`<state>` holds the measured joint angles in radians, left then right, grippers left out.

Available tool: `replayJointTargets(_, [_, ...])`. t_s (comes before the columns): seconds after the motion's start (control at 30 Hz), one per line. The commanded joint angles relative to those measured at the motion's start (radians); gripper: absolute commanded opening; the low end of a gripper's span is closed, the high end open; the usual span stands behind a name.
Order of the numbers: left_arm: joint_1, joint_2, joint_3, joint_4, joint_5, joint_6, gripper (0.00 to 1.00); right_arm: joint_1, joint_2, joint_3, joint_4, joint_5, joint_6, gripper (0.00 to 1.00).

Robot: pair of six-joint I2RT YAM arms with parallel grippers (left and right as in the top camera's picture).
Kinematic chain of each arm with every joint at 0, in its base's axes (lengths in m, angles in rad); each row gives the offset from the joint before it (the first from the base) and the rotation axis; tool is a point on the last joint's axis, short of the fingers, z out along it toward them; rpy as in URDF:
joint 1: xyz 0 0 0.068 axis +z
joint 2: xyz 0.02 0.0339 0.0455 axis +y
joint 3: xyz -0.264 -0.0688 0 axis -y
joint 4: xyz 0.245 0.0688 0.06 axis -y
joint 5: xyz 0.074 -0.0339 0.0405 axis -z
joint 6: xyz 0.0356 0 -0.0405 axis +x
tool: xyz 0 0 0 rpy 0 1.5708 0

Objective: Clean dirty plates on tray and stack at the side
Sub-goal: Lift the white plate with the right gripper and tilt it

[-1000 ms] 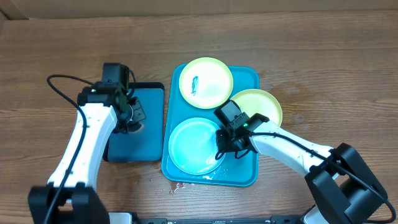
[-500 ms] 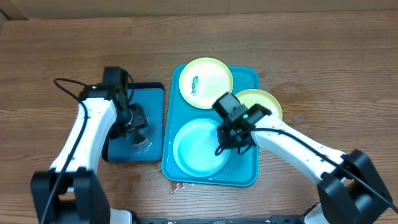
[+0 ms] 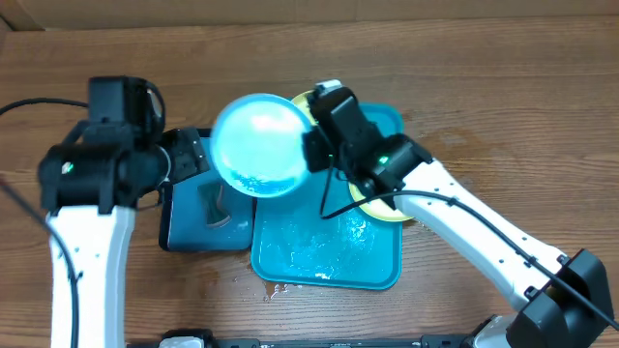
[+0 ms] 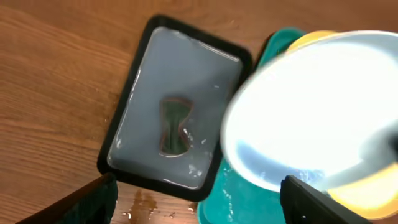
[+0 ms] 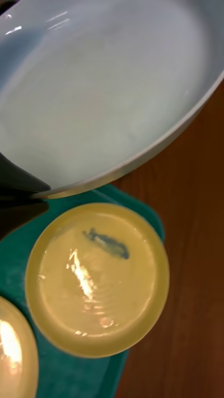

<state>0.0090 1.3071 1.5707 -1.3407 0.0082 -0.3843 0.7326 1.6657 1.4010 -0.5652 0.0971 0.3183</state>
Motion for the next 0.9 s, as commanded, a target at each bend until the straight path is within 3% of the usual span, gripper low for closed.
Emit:
replayJointTargets(0.0, [0.006,-0.067,0.07,-0.024,0.019,0.015,0.86,0.087,0.035,0.026,0.079,0.108,-0.013,0.04])
replayJointTargets(0.17, [0.006,-0.144,0.098,-0.042,0.018,0.015,1.0,0.197,0.12,0.026,0.183,0.311,-0.057,0.04])
replayJointTargets(0.47, [0.006,-0.198,0.098,-0.064,0.006,0.035,1.0,0.375,0.13,0.026,0.314,0.737,-0.221,0.04])
replayJointTargets(0.63, [0.006,-0.19,0.098,-0.074,0.003,0.042,1.0,0.444,0.13,0.026,0.349,0.827,-0.301,0.04])
replayJointTargets(0.87, [0.006,-0.187,0.098,-0.073,0.003,0.042,1.0,0.471,0.13,0.026,0.351,0.893,-0.301,0.04])
